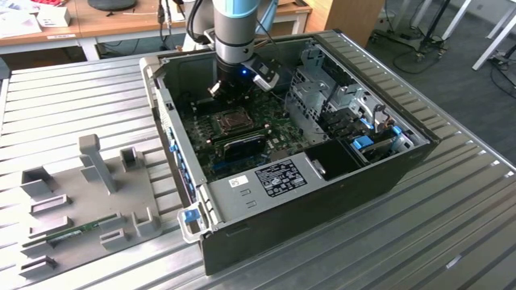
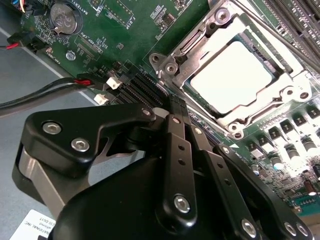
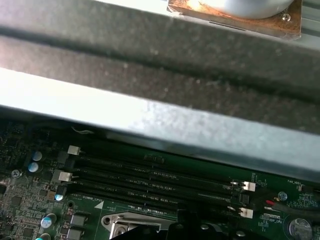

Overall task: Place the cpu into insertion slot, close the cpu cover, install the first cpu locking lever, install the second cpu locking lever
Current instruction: 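Install the first cpu locking lever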

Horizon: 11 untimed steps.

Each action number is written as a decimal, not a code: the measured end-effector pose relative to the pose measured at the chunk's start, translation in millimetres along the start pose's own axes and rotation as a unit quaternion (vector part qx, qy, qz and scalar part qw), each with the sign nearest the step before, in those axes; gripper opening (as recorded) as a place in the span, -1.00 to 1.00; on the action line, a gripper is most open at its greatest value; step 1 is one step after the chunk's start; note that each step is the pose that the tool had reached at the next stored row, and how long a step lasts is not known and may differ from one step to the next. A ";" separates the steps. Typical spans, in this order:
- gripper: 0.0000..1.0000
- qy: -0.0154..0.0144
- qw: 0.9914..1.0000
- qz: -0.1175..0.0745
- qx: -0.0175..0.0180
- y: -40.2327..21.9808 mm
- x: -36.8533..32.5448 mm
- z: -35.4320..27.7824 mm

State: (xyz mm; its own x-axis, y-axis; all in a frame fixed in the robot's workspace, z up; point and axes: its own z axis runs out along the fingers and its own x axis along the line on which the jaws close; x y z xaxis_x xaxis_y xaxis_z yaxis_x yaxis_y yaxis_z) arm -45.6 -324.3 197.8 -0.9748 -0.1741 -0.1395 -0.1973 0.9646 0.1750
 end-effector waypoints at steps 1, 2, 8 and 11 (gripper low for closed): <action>-0.80 0.000 1.000 0.000 0.000 0.0 0.0 -0.1; -0.80 0.000 1.000 0.000 0.000 0.1 0.0 -0.2; -0.80 0.000 1.000 0.000 0.002 -0.1 0.0 -0.5; -0.80 0.001 1.000 -0.001 0.006 0.0 0.0 -0.4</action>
State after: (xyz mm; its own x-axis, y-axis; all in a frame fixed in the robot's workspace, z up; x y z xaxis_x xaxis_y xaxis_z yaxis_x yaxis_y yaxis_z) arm -45.6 -324.4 198.2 -0.9748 -0.1757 -0.1374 -0.1972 0.9667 0.1632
